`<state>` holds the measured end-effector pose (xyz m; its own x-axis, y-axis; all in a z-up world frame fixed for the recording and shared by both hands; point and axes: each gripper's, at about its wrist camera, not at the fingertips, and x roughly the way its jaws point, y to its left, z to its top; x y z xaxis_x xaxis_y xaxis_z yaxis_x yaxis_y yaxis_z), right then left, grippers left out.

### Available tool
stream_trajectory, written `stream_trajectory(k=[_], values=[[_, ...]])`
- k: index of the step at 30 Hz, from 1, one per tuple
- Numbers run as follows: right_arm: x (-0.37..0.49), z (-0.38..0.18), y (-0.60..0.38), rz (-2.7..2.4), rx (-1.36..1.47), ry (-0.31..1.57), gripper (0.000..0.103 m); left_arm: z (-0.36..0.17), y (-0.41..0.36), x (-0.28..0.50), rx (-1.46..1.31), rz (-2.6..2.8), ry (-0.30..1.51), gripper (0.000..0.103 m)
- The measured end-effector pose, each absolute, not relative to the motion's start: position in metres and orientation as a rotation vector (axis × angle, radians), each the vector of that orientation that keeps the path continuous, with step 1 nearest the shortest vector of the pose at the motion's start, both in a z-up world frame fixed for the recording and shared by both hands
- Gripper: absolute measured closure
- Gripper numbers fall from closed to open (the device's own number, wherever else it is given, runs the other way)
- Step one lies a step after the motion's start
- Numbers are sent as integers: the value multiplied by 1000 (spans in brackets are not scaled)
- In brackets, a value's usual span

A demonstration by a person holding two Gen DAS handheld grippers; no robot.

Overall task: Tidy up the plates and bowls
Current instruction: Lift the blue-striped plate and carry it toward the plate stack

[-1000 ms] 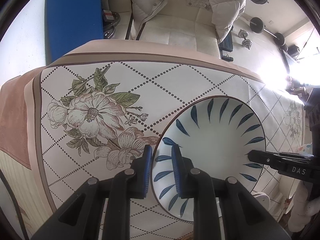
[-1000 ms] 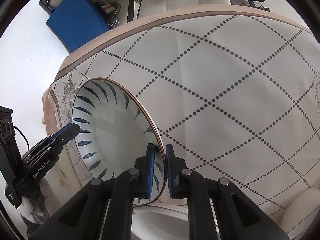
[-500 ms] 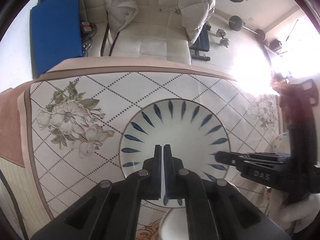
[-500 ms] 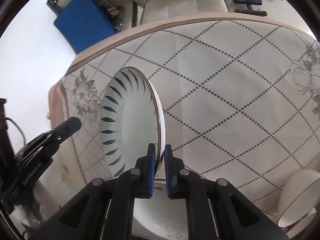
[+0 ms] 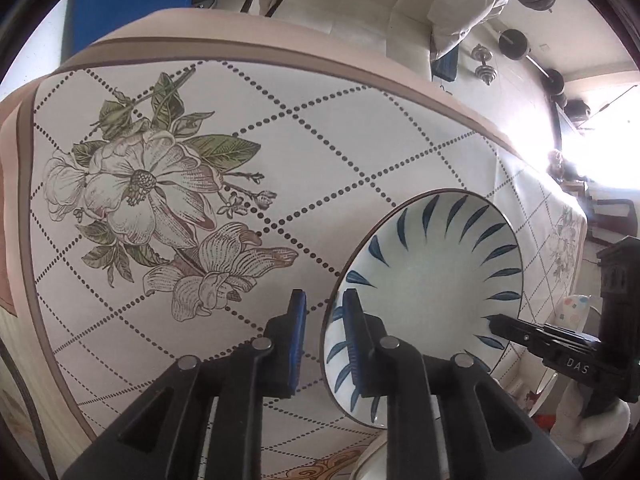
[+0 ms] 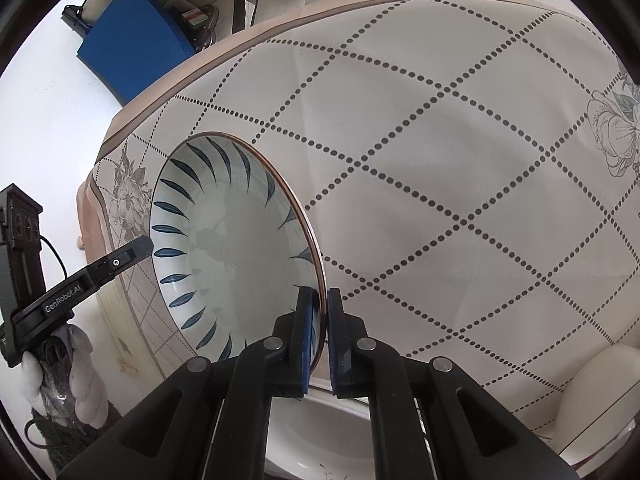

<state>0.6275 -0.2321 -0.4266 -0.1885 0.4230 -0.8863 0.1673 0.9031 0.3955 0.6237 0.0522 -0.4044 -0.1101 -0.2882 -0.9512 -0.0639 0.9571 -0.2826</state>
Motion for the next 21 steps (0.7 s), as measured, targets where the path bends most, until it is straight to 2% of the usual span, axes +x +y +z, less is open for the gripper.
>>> stream_trajectory(k=[5,13,21], values=[[631,-433,-225,255,435,1776,95,-409,34,620,-230,-236,1660,83],[630,-437,-227,277,435,1784,94,-395,37,613,-199,-228,1590,91],[625,-432,-239,278,462,1761,94,-379,40,608,-189,-233,1547,92]])
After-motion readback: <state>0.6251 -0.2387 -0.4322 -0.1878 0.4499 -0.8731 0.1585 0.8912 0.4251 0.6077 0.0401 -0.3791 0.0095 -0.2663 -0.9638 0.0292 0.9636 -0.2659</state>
